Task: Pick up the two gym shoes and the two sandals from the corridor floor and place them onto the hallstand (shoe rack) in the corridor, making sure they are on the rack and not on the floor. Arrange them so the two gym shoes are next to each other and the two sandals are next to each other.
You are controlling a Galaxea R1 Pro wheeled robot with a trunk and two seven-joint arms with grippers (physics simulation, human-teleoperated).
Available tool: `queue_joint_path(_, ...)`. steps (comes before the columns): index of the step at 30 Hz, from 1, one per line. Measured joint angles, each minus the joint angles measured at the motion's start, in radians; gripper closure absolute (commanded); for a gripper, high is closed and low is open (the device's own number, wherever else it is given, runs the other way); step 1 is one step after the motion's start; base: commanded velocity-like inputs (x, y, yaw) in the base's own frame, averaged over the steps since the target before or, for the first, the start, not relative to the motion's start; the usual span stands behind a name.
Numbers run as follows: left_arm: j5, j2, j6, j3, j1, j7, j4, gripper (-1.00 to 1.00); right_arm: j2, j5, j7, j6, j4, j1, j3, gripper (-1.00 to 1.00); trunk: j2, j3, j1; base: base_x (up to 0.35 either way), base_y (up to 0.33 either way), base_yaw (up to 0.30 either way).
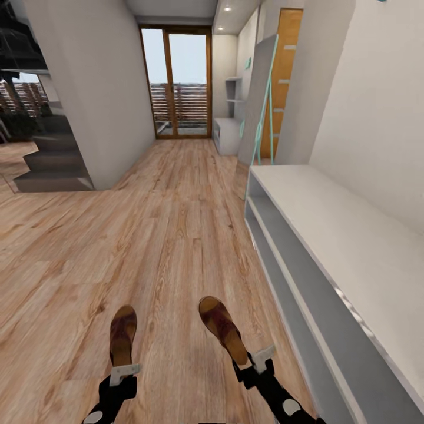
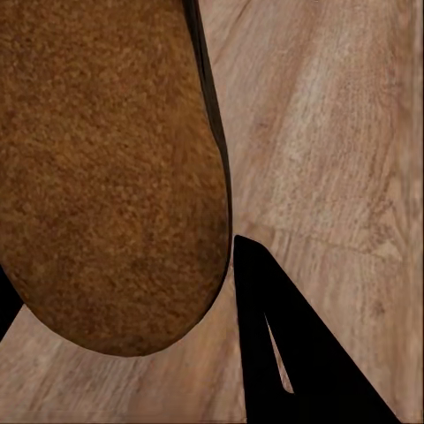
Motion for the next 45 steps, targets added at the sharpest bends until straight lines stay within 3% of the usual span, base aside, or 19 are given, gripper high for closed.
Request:
queue_joint_path(7,0.001,0.005,-0.069,0.008,0.036,0.001,0.001,1.00,0.002,0.004,-0.073,-0.054,0.042,0.001,0.004,1.00,0.000,0.006,0.000,0.123,0.054,0.000)
queue_joint_path(35,-0.002,0.003,-0.076,0.002,0.097,0.002,0.009,1.00,-0.050,0.006,-0.081,-0.058,0.087,0.010,0.003,1.00,0.000,0.007,-0.001,0.283,0.210,0.000)
queue_joint_path(40,-0.002,-0.003,-0.077,0.002,0.107,0.002,0.008,1.00,-0.048,-0.002,-0.215,-0.058,0.104,0.013,-0.007,1.00,0.000,0.007,-0.001,0.319,0.139,0.000)
queue_joint_path(45,-0.002,0.001,-0.077,0.002,0.108,0.002,0.004,1.00,-0.042,0.001,-0.291,-0.057,0.128,0.014,-0.003,1.00,0.000,0.007,-0.001,0.320,0.138,0.000)
